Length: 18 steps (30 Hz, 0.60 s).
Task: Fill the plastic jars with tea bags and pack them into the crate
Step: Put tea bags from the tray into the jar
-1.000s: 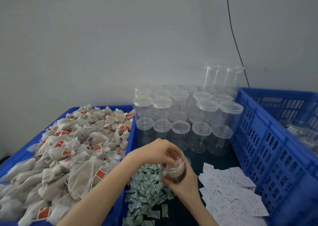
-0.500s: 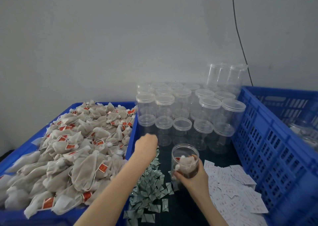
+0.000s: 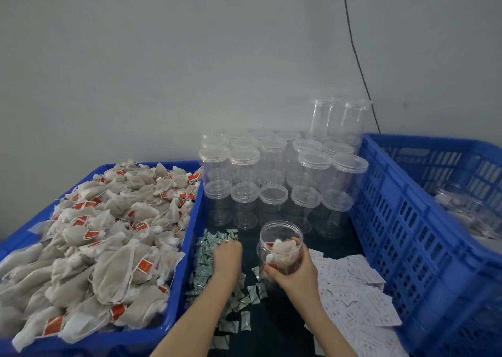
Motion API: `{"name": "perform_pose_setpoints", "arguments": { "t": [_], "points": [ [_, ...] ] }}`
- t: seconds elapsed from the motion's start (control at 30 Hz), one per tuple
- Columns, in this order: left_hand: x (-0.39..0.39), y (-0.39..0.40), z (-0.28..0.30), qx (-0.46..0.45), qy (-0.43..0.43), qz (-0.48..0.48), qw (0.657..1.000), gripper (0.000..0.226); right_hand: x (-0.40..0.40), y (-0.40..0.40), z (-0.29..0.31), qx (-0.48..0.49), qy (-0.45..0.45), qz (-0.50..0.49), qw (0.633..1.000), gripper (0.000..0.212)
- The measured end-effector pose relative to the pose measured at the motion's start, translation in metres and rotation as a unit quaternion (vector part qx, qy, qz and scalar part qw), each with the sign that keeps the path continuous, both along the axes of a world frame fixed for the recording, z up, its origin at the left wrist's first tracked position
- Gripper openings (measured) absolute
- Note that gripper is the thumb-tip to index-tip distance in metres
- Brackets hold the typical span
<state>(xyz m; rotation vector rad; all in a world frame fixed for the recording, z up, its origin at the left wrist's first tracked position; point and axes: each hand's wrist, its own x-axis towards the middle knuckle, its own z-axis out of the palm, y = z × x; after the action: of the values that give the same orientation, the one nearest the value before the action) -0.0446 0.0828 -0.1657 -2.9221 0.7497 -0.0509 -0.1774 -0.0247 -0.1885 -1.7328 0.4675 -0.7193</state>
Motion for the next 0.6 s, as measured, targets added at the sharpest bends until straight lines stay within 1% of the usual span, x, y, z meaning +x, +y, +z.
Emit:
{"name": "perform_pose_setpoints", "arguments": {
  "t": [0.23, 0.33, 0.4, 0.43, 0.5, 0.53, 0.6],
  "points": [
    [0.000, -0.001, 0.013, -0.033, -0.023, 0.019, 0.999, 0.027, 0.001, -0.001, 0.007, 0.002, -0.006, -0.003, 1.000, 0.082],
    [-0.003, -0.001, 0.033, -0.104, -0.056, 0.025, 0.993, 0.022, 0.000, -0.001, 0.008, 0.004, -0.001, -0.003, 1.000, 0.082],
    [-0.003, -0.002, 0.055, -0.196, -0.063, 0.010, 0.978, 0.019, -0.002, -0.002, 0.008, 0.005, 0.004, -0.003, 1.000, 0.080],
    [-0.003, -0.003, 0.068, -0.260, -0.044, -0.008, 0.964, 0.017, -0.003, -0.003, 0.008, 0.005, 0.005, -0.003, 1.000, 0.078],
    [-0.003, -0.007, 0.097, -0.370, 0.027, -0.061, 0.927, 0.016, -0.005, -0.004, 0.009, -0.001, 0.004, -0.006, 1.000, 0.077],
    [-0.006, -0.008, 0.112, -0.398, 0.061, -0.085, 0.911, 0.016, -0.006, -0.004, 0.010, -0.005, 0.002, -0.006, 1.000, 0.077],
    [-0.012, -0.011, 0.136, -0.417, 0.120, -0.138, 0.890, 0.016, -0.008, -0.004, 0.012, -0.012, -0.001, -0.004, 1.000, 0.078]
  ]
}}
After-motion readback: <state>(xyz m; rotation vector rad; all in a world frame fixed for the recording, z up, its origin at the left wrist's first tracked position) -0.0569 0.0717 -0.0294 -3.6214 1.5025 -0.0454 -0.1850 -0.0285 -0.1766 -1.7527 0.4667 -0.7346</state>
